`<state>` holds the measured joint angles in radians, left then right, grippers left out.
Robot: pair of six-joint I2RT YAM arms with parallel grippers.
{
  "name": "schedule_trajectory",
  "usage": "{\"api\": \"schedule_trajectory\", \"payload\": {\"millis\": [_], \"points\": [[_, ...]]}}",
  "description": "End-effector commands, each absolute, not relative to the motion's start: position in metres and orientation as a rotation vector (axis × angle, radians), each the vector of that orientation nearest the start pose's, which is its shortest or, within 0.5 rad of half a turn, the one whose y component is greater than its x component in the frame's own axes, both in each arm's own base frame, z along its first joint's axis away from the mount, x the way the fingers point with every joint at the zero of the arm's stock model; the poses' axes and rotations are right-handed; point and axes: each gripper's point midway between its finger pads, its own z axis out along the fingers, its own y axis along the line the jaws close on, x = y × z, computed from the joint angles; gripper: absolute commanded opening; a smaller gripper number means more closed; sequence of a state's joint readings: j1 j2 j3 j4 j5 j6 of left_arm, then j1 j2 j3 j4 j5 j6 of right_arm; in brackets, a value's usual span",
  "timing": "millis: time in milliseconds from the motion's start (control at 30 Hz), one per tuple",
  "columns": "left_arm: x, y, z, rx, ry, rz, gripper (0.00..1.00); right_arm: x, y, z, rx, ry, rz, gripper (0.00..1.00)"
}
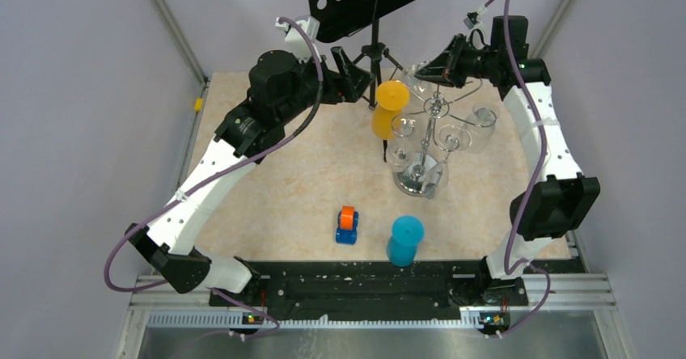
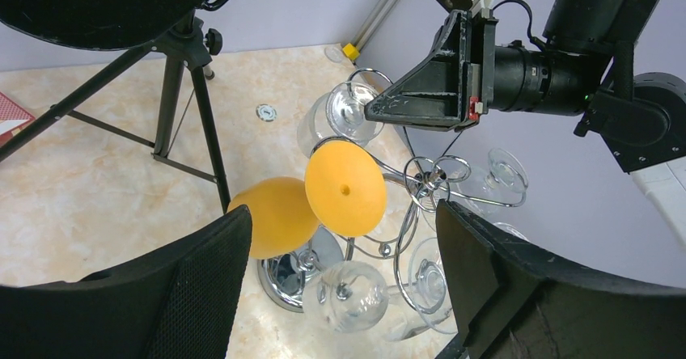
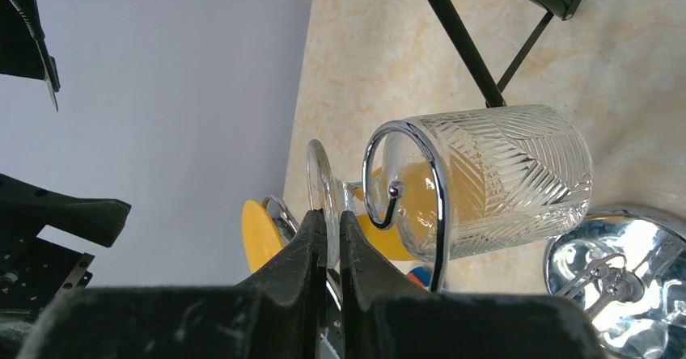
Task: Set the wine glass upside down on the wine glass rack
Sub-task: Turn the wine glass upside down at the wine rack.
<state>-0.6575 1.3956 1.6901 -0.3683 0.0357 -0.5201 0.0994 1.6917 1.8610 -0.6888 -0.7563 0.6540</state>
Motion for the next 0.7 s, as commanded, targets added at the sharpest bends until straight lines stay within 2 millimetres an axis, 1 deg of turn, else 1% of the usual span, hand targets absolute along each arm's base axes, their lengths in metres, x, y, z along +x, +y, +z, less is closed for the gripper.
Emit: {"api": "schedule_trajectory", "payload": {"millis": [0, 267, 400, 667], "points": [[0.323, -0.287, 0.469, 0.164, 1.65, -0.942, 0.86, 0.393, 0.174, 0.411, 0.006, 2.018, 1.228, 0.0], [0.323, -0.287, 0.469, 0.159, 1.652, -0.943, 0.86, 0.392, 0.156, 0.42, 0.029, 1.996, 1.166, 0.0], [0.324, -0.288, 0.468, 0.156, 1.656, -0.95, 0.86, 0.393, 0.15, 0.424, 0.04, 1.984, 1.144, 0.0], [0.325, -0.29, 0.47, 0.156, 1.653, -0.957, 0.86, 0.403, 0.136, 0.43, 0.067, 1.948, 1.089, 0.0]]}}
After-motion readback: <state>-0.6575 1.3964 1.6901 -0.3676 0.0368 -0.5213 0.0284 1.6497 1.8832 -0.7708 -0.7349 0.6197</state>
